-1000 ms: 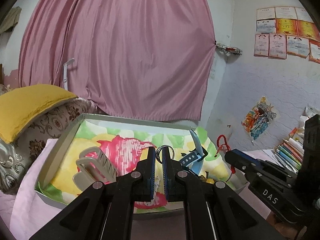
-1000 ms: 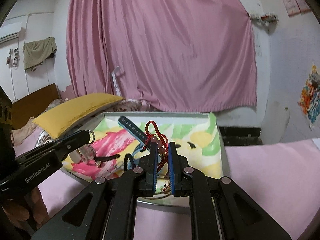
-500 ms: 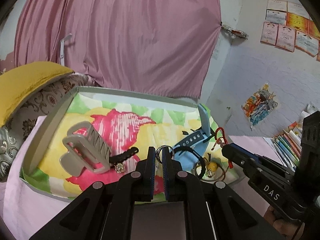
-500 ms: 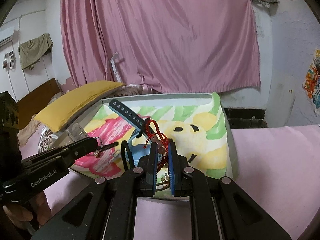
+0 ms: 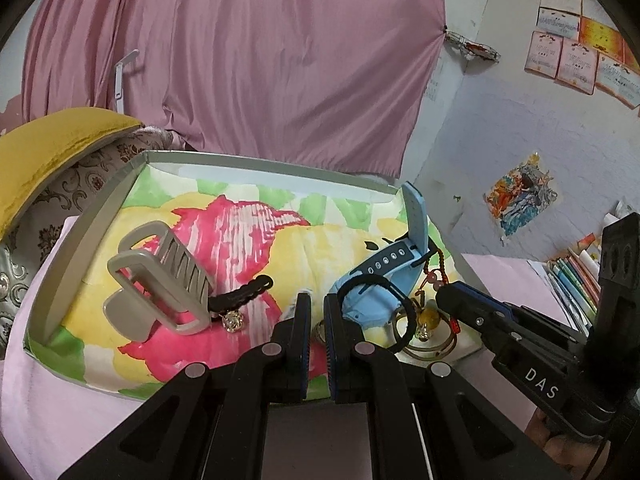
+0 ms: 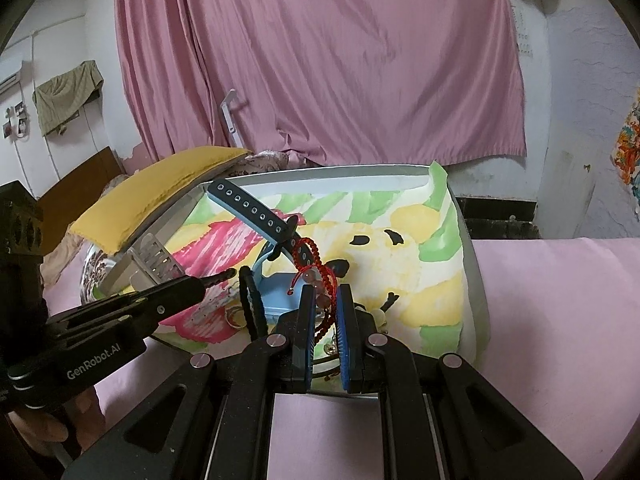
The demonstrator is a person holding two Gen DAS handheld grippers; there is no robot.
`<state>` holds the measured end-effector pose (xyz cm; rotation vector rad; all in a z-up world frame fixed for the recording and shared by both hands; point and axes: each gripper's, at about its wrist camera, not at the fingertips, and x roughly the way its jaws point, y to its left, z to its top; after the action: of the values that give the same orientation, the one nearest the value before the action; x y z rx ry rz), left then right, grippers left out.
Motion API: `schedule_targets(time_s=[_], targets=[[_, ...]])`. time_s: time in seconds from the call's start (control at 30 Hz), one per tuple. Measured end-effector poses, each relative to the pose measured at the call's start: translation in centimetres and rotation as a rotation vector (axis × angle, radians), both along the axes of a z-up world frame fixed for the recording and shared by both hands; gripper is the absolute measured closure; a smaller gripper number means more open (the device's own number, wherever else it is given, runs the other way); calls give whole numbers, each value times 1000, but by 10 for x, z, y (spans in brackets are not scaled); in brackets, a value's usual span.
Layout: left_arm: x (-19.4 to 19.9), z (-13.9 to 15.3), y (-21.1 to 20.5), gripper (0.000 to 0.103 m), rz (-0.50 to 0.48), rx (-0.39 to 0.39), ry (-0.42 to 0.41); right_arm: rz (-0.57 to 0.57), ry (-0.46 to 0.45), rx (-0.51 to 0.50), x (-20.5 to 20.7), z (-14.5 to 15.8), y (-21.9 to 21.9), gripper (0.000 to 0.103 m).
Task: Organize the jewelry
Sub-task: 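Lower the silver ring into the tray with the left tool while the right tool drops the red bracelet there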
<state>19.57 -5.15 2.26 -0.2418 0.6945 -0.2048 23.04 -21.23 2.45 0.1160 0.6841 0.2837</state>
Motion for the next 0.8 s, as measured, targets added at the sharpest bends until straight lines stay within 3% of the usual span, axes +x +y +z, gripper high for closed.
schedule_targets(time_s=[0.33,0.8], targets=[[3,-3,1,97,3,-6,22,3,10,2,1,-1,0,94],[-1,0,8,96,27,-17,-9,-13,-19,-1,-6,0,1,92]])
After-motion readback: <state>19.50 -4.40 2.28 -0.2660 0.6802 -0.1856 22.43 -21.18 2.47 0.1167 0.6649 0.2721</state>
